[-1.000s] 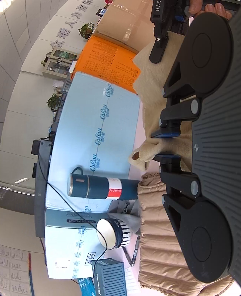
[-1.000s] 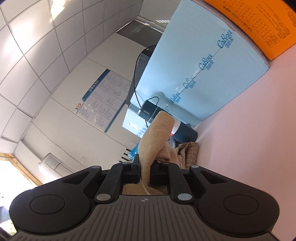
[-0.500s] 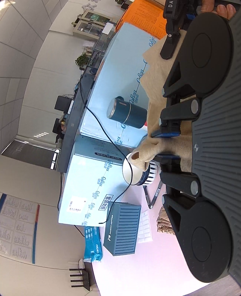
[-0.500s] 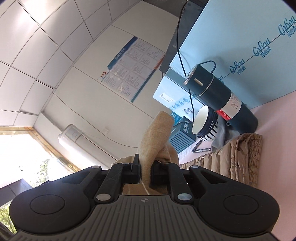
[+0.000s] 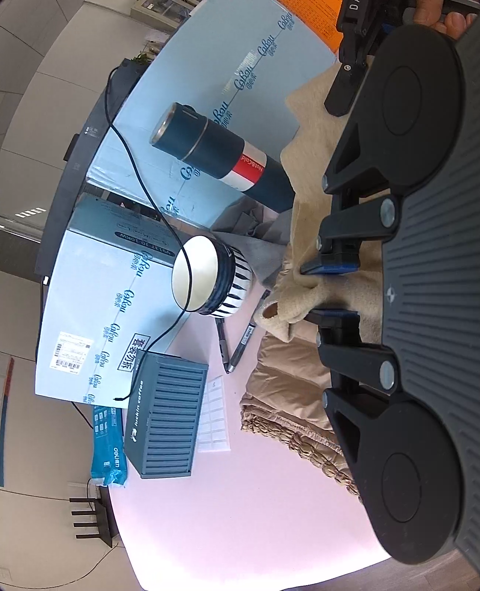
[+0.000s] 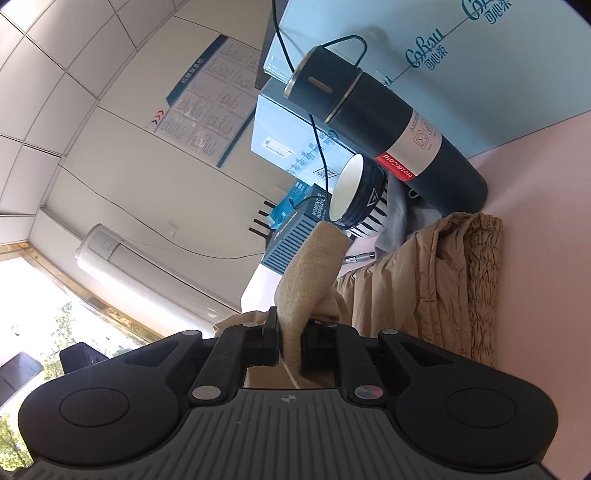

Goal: Fold clothes
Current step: 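Lift and carry the folded top onto the beige quilted jacket with both grippers, then open both grippers to release the top on the jacket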

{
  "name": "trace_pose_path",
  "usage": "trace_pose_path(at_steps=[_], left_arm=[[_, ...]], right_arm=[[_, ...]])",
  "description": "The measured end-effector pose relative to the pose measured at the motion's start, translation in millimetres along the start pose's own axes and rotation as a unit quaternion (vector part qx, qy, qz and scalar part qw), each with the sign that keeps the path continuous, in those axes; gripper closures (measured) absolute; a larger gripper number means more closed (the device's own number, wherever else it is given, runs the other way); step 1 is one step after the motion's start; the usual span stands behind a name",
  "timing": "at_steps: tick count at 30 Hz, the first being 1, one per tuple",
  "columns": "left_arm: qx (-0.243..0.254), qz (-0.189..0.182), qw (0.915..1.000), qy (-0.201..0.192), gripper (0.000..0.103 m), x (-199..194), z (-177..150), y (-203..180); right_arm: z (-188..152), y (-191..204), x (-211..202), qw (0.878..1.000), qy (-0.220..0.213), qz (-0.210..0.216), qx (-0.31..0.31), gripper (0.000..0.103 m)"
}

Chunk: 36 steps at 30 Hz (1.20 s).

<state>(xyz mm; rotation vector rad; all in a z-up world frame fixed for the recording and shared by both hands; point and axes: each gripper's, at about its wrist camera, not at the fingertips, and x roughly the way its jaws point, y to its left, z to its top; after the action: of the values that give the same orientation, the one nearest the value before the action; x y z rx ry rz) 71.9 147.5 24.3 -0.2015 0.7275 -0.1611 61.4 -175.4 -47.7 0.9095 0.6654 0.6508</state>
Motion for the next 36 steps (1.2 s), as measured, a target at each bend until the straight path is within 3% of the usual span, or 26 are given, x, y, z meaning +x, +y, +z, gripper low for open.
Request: trace_pose_path(at_steps=[9,12,15,17,19,21,23,30,36], left_arm=[[-0.007,0.052,0.9974,0.049,0.083,51.8,0.1,-4.1],[-0.009,0.072,0.9955,0.061,0.077,61.1,-1.6,-4.7],[-0.01,0.092,0.9931,0.073,0.065,69.1,-3.8,-5.2],[-0.01,0.105,0.9911,0.081,0.051,74.5,-5.3,-5.6],[-0.011,0.119,0.989,0.088,0.041,79.9,-6.8,-6.0],[-0.011,0.131,0.9867,0.095,0.034,83.5,-8.2,-6.2],[-0.01,0.141,0.9848,0.1,0.026,82.9,-9.5,-5.7],[-0.016,0.169,0.9787,0.116,0.022,76.1,-12.5,-4.4],[0.005,0.18,0.9762,0.121,0.022,64.1,-18.5,-11.2]], right_arm=[[6.2,-42.1,5.2,0.997,-0.004,-0.071,0.006,0.089],[7.6,-52.3,6.5,0.995,0.0,-0.096,-0.001,0.079],[6.8,-61.7,7.3,0.993,0.008,-0.12,-0.001,0.064],[6.0,-66.6,6.5,0.992,0.011,-0.129,0.002,0.062],[5.5,-67.7,5.2,0.99,0.012,-0.142,-0.001,0.045],[4.9,-67.5,4.0,0.987,0.016,-0.158,-0.008,0.036],[4.4,-66.5,2.7,0.984,0.022,-0.175,-0.016,0.035],[-3.3,-53.5,-20.2,0.98,0.003,-0.198,-0.014,0.021],[-21.8,-35.5,-35.7,0.981,-0.009,-0.195,-0.023,0.021]])
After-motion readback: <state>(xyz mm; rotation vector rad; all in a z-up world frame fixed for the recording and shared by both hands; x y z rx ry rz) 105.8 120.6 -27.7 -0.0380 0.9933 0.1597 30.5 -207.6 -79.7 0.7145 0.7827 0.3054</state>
